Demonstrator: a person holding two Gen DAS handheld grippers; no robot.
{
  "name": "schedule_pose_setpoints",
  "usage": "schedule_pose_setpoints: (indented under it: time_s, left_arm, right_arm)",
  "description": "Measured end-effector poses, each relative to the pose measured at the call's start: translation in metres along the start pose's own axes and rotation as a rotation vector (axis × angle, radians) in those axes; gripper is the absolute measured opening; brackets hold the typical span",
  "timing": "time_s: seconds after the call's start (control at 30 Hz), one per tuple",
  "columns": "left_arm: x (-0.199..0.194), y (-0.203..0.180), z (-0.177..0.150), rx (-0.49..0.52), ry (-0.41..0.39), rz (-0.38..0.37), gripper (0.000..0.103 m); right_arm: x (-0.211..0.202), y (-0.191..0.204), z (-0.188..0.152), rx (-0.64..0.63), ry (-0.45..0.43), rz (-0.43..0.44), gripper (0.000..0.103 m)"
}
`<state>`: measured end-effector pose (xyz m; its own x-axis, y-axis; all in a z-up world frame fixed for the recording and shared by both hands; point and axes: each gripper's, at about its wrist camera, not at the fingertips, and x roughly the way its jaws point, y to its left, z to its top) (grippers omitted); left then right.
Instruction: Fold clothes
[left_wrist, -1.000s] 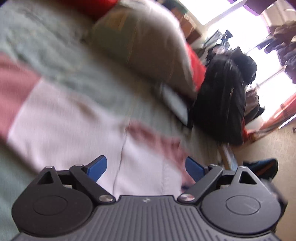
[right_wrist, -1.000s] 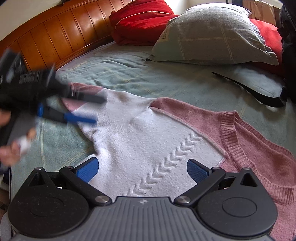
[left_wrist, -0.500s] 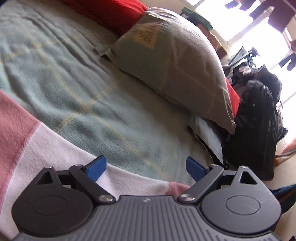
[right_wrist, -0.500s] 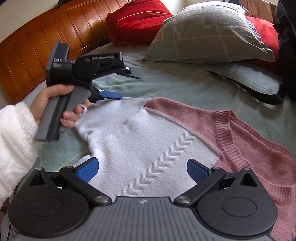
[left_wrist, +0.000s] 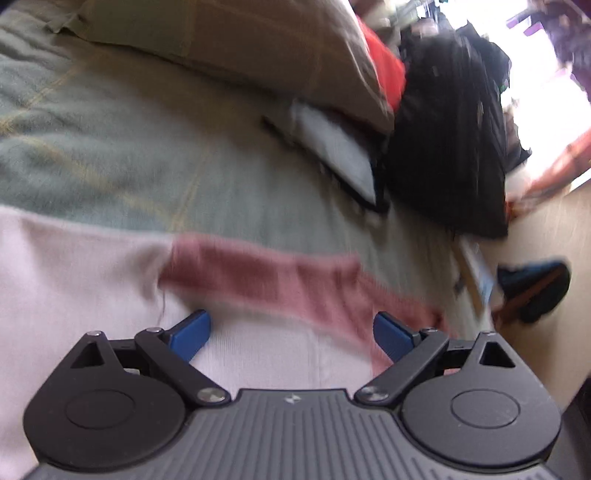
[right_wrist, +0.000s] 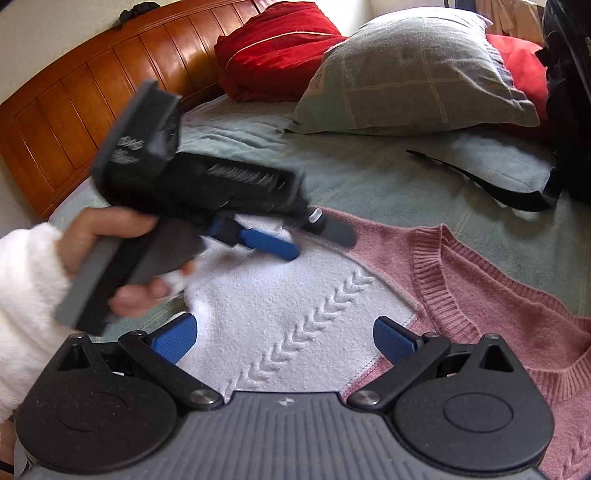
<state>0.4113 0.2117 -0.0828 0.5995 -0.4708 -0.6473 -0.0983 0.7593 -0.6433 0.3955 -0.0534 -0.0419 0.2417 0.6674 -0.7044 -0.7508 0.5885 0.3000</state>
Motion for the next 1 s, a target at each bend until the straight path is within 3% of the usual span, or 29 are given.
schedule_pose_setpoints:
  time_s: [0.17,0.37,0.47,0.83,1.0]
  left_arm:
    - [0.015,0.011,0.02,-0.044,-0.071,-0.016,0.095]
    - [-0.022,0.003,0.021,-0.035,-0.094,0.008,0.095]
    - [-0.053,0.007,0.011,-0.007,-0.11,0.03,0.095]
    - [-0.101,0.054,-0.061,-0.135,-0.07,0.025,0.096]
    - [-0.117,0.032,-0.06,-0.033,-0.072,0.146,0.096]
  right_arm:
    - [0.006,-0.005,0.0,0.03,0.009,0.001,0.103]
    - [0.0,-0.006,-0.001,0.033,-0.006,0.008,0.103]
    - [-0.002,-0.006,0.0,0.037,-0.015,0.012,0.103]
    - [-0.004,-0.003,0.001,0.026,-0.014,0.005,0.103]
    - [0.0,0.005,0.0,0.004,0.013,-0.011,0.103]
